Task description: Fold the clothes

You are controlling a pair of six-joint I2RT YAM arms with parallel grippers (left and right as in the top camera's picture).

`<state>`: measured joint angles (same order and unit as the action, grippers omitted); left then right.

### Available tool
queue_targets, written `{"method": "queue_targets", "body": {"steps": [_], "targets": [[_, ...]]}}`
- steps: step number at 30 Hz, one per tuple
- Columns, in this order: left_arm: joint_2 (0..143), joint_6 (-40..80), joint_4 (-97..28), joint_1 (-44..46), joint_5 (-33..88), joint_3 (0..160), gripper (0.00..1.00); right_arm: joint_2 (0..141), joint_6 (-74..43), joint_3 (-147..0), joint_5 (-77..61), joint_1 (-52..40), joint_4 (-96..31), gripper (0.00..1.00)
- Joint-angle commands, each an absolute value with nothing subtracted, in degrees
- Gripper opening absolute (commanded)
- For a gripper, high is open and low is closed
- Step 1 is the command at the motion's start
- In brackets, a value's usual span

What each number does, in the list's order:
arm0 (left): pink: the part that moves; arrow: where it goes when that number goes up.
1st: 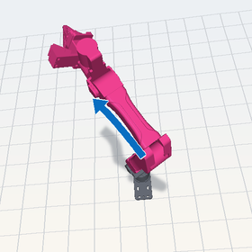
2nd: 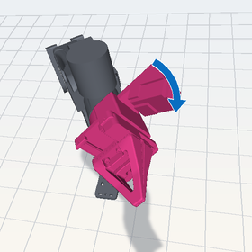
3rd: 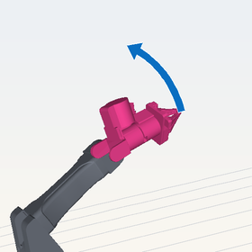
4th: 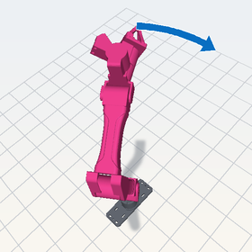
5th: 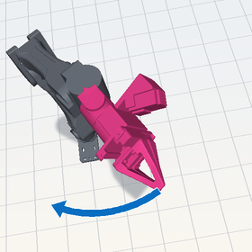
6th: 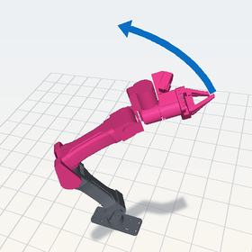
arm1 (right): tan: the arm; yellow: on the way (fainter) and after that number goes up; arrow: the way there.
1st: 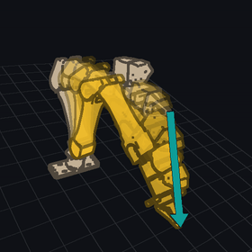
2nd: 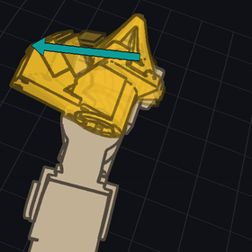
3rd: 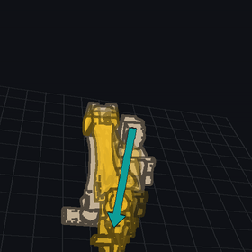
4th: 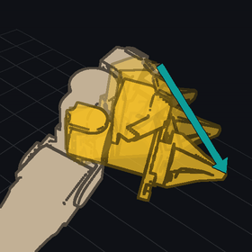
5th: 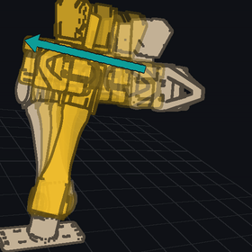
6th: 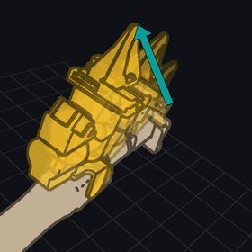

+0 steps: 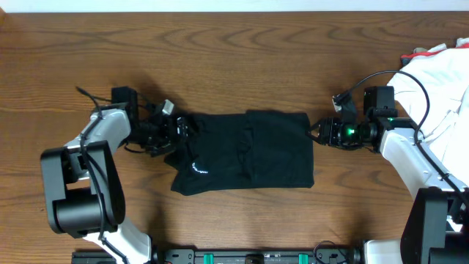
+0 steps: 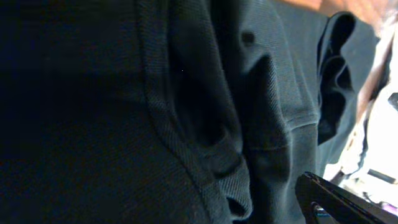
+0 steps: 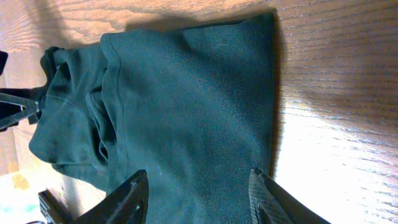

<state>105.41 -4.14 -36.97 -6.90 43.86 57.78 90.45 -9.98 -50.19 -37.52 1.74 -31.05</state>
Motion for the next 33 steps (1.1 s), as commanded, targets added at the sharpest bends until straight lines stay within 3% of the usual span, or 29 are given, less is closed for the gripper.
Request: {"method": "queue_targets", "body": {"steps": [1,5,9,11,14,16,24,33], "targets": [[107.9,1.1,-36.5,-4.5,32.0,55.5,0.96,89.6,-8.9,-50.4,-37.7,1.9,-31.1,0.50],[107.9,11.1,-35.8,-2.4,22.0,55.5,0.81,89.6,-9.0,-50.4,-37.8,1.8,-31.1,0.49],[107.9,14.9,-34.8,-0.8,19.8,55.3,0.65,89.6,-9.0,-50.4,-37.8,1.8,-31.3,0.49],[107.9,15.8,-33.8,0.2,19.8,55.3,0.53,89.6,-9.0,-50.4,-37.8,1.8,-31.3,0.49],[107.9,17.8,-33.7,1.2,19.8,55.3,0.22,89.6,-9.0,-50.4,-37.8,1.9,-31.6,0.49],[107.9,17.9,-34.5,1.2,19.8,55.4,0.08,89.6,-9.0,-50.4,-37.8,1.9,-32.0,0.49],[104.1,18.4,-45.7,-1.2,19.8,58.6,0.06,89.6,-8.9,-50.4,-37.7,1.9,-32.6,0.48],[89.3,23.3,-51.6,0.4,19.9,60.9,0.06,89.6,-8.9,-50.4,-37.7,1.9,-32.6,0.48]]}}
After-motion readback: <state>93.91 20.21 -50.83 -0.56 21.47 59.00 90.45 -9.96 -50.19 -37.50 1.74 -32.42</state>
